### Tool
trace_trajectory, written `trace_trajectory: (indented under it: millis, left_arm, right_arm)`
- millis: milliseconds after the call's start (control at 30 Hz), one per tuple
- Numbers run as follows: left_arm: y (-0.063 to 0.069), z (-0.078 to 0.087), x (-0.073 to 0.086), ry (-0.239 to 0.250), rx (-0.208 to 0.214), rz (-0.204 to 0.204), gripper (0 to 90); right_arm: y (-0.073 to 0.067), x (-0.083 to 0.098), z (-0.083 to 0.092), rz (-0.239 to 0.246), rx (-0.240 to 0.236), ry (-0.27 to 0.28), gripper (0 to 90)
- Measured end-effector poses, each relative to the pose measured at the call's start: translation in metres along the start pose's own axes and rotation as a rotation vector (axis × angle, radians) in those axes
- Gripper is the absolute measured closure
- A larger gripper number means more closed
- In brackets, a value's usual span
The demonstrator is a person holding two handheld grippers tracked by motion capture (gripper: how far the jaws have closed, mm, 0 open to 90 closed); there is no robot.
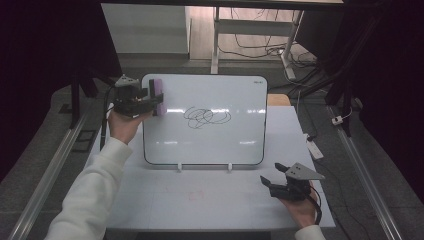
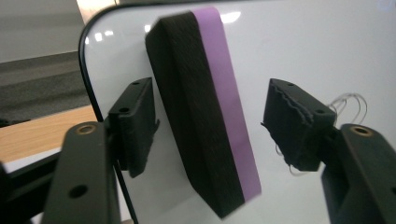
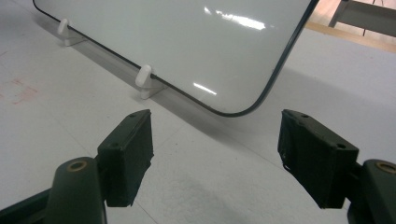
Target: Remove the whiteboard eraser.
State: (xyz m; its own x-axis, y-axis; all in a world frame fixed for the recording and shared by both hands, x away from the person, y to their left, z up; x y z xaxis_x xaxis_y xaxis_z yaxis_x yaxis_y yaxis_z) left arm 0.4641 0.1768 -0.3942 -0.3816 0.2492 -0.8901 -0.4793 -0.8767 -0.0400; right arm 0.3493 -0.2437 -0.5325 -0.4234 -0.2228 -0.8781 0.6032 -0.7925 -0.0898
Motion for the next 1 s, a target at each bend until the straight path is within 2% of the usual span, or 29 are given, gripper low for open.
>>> trace_trajectory:
  millis: [33,200,267,367,567,800,900,1000]
  left_arm:
    - [-0.002,-0.001,-0.002,-0.005,-0.015,-0.015,39.1]
    - [-0.001,-0.003,-0.008,0.001,-0.007,-0.024,48.0]
    - [-0.002,-0.005,-0.009,-0.001,-0.035,-0.037,53.4]
    - [-0.003,-0.004,-0.009,0.006,-0.019,-0.006,56.3]
    - [0.001,-0.002,-0.010,0.003,-0.040,-0.023,60.3]
    - [0.015,0.014,-0.012,0.037,-0.011,-0.070,61.3]
    - [0.026,0.026,-0.008,0.061,0.015,-0.098,61.3]
    - [0.035,0.033,0.001,0.064,0.042,-0.114,61.3]
  right_arm:
    - [0.001,0.000,0.001,0.003,0.004,-0.002,26.2]
    - [0.004,0.002,0.000,0.004,0.013,-0.011,26.2]
    - [0.004,0.002,0.000,0.002,0.014,-0.013,26.2]
    - [0.004,0.003,0.000,0.009,0.017,-0.016,26.2]
    - [0.004,0.003,0.001,0.013,0.020,-0.017,26.3]
    - [0.004,0.004,0.002,0.019,0.026,-0.016,26.3]
    - [0.004,0.004,0.003,0.019,0.026,-0.015,26.3]
    - [0.003,0.004,0.002,0.023,0.029,-0.018,26.3]
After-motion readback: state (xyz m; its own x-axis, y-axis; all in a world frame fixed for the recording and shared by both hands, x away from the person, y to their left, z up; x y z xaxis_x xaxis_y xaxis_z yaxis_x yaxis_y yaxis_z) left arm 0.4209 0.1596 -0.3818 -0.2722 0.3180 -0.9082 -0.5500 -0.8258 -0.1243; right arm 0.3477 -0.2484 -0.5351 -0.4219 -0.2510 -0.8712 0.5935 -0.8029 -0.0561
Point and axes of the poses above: each handheld gripper's, and its own axes: z roughly backward along the jaws, x roughly out of its underside, y roughly to its right, the point moved 8 cm from there along -z, roughly forward along the jaws, and after that the axes turned 11 degrees about -z, right-handed, at the moved point
